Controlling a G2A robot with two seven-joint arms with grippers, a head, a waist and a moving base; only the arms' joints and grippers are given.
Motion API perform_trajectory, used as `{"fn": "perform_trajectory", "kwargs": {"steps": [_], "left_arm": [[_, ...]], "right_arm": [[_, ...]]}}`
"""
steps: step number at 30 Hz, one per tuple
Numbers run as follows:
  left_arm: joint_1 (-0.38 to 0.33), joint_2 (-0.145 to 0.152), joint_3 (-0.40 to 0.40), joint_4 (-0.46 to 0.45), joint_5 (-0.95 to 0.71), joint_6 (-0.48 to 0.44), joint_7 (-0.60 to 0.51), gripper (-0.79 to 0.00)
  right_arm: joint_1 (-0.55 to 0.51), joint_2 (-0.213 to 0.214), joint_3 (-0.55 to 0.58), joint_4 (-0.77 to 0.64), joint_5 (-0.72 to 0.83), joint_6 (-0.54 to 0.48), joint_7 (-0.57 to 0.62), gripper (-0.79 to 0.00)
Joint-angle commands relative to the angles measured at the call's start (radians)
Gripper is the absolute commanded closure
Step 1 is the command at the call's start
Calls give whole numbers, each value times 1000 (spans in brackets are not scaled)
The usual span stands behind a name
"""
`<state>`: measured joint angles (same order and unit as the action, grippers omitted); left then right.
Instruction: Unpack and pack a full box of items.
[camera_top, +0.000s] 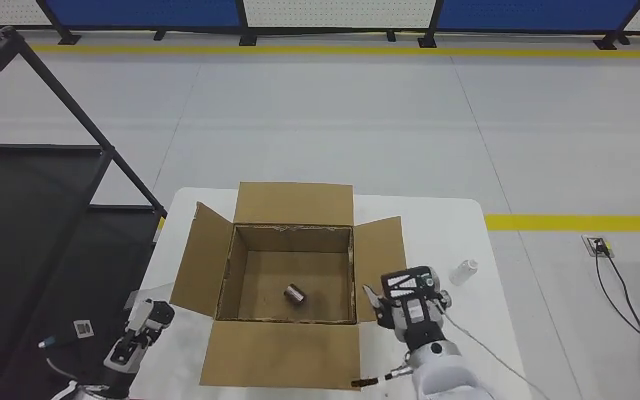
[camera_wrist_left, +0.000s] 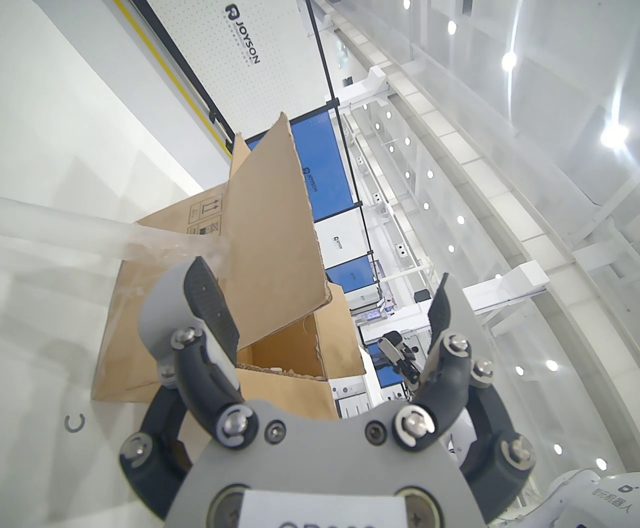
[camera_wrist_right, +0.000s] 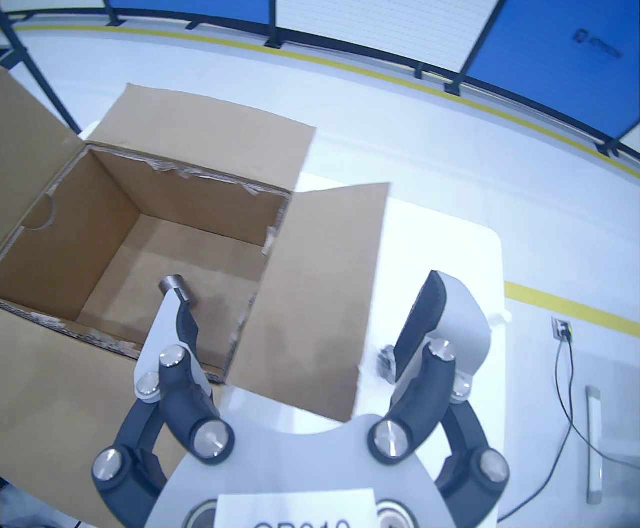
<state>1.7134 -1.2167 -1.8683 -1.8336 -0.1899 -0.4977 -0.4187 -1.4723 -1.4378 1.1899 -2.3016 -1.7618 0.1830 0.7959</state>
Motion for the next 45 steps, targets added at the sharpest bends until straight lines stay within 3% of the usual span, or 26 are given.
{"fn": "perform_trajectory", "kwargs": {"steps": [1, 5, 10, 18, 26, 32, 33, 34, 37, 38, 45], "left_arm": [[-5, 0, 14, -4, 12, 5, -3, -785], [-12, -1, 39, -13, 36, 11, -3, -785], [-15, -1, 57, -20, 58, 15, 5, -785], [-6, -2, 61, -30, 86, 15, 42, -785], [10, -5, 60, -38, 110, 19, 92, -785], [13, -6, 70, -39, 125, 22, 114, -785], [12, -7, 72, -39, 129, 24, 117, -785], [10, -7, 76, -38, 132, 26, 120, -785], [4, -8, 86, -36, 140, 31, 127, -785], [1, -8, 89, -35, 142, 34, 129, -785], [-20, -9, 108, -25, 154, 49, 134, -785]], "right_arm": [[-103, 8, 77, -48, 18, -12, -37, -785], [-208, 19, 210, -48, 103, -68, -103, -785], [-230, 32, 381, 24, 274, -205, -50, -785], [-23, 53, 501, 383, 489, -408, -14, -785], [214, 60, 445, 736, 475, -389, -8, -785], [299, 67, 432, 874, 466, -394, -34, -785], [306, 69, 432, 887, 468, -400, -37, -748], [311, 69, 428, 896, 469, -402, -40, -459], [320, 73, 425, 910, 471, -407, -49, -28], [321, 74, 424, 913, 473, -410, -52, 0], [311, 81, 420, 904, 491, -422, -71, 0]]}}
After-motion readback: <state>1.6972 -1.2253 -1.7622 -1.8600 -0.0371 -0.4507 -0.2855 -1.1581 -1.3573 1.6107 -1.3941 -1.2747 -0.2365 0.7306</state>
